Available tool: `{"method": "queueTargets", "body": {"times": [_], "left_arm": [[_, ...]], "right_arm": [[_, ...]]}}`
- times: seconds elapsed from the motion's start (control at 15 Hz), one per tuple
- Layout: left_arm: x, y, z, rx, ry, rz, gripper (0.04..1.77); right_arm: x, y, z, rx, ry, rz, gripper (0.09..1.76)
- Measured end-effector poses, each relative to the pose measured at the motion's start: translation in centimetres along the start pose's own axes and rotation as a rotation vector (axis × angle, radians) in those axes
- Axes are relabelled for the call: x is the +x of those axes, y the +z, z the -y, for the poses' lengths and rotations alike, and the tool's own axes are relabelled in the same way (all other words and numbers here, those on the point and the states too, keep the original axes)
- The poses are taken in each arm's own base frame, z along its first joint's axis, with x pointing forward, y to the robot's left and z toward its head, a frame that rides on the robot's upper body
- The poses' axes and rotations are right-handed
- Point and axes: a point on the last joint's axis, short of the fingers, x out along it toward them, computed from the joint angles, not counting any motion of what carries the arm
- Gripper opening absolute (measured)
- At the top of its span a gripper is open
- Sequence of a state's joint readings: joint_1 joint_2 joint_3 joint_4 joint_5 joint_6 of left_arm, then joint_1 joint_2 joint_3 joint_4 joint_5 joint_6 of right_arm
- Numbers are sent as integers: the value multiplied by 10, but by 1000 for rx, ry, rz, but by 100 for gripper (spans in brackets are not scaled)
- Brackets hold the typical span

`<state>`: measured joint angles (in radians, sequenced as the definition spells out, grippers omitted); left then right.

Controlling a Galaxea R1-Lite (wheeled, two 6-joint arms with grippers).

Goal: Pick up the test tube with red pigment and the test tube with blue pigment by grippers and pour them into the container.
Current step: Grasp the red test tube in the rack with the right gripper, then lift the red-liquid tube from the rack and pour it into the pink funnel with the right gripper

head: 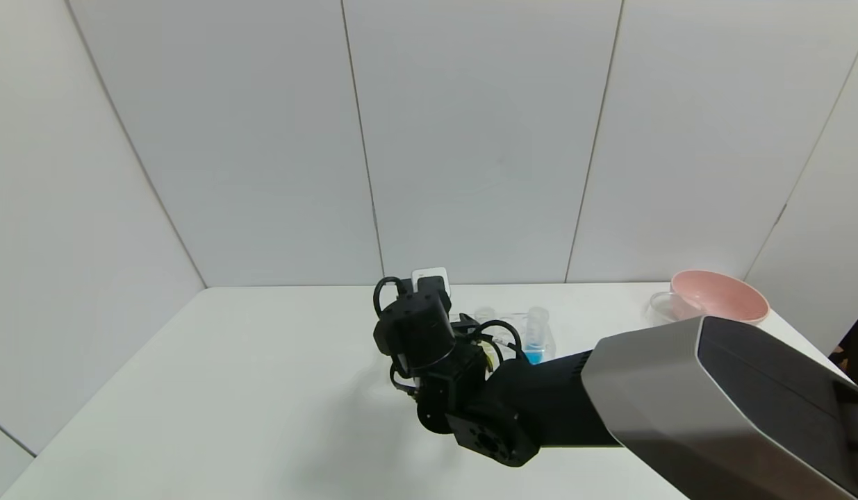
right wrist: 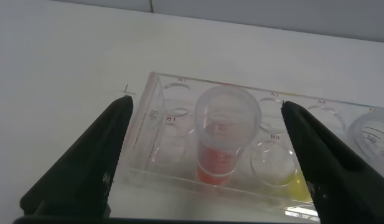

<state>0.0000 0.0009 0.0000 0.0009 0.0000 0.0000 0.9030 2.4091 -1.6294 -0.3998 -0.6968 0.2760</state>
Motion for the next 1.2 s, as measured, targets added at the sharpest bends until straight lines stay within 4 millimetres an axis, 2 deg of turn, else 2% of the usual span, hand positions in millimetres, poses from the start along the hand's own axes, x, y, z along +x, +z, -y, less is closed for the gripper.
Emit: {"method": "queueTargets", "body": {"times": [0.2, 0.4, 0.67, 0.73, 1.2], "left_arm": [[0, 0, 0, 0, 0, 0, 176], [0, 0, 0, 1, 0, 0, 176], [0, 0, 0, 0, 0, 0, 176], [0, 0, 0, 0, 0, 0, 176], [0, 0, 0, 0, 0, 0, 176]], "right_arm": [[2, -1, 0, -1, -2, -2, 168], [2, -3, 0, -4, -1, -5, 117], [2, -2, 0, -4, -3, -5, 71], [2, -3, 1, -6, -4, -7, 52], [1, -2, 1, -4, -1, -6, 52]]}}
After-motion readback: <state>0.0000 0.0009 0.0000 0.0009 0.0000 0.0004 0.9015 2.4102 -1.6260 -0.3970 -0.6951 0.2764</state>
